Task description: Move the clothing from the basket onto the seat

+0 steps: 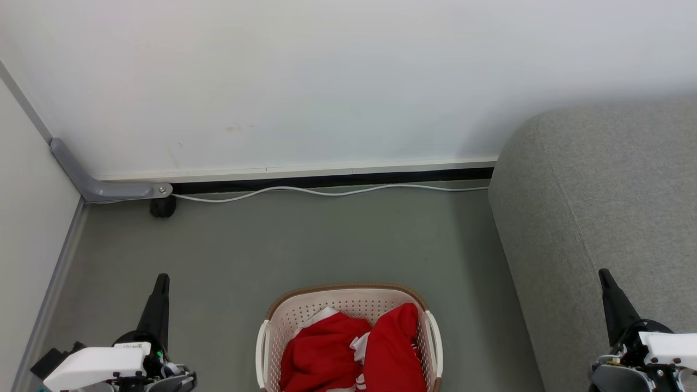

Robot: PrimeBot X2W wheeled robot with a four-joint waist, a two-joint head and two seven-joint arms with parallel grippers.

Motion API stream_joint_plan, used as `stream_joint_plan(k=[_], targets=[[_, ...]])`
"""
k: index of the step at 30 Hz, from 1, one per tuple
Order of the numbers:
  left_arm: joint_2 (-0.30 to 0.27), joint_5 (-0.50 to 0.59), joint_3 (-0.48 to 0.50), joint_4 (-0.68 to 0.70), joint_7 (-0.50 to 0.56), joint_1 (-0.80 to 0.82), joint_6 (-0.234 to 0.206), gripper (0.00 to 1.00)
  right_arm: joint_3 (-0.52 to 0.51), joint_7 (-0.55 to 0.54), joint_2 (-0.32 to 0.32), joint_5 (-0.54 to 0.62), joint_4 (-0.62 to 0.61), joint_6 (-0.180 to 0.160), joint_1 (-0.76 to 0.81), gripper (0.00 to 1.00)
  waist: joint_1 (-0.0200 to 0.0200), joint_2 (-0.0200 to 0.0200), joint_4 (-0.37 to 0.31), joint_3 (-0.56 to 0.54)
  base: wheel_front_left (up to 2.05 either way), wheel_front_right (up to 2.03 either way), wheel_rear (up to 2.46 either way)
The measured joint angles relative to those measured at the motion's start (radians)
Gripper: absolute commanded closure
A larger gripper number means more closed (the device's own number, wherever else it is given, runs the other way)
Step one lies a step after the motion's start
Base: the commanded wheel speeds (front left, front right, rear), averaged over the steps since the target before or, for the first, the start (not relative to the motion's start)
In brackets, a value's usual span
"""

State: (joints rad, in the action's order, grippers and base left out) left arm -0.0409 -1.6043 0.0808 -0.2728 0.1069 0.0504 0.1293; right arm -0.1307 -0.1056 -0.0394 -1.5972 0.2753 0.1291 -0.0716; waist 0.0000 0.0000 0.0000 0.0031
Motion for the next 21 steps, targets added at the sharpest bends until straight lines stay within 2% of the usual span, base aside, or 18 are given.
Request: stream_joint_plan(k=[21], targets=[[0.0,0.0,0.0,0.0,0.0,0.0,0.0,1.0,0.0,0.0,0.0,0.0,0.0,0.0,0.0,1.0,0.0,0.0,0.0,0.0,0.0,0.0,0.0]])
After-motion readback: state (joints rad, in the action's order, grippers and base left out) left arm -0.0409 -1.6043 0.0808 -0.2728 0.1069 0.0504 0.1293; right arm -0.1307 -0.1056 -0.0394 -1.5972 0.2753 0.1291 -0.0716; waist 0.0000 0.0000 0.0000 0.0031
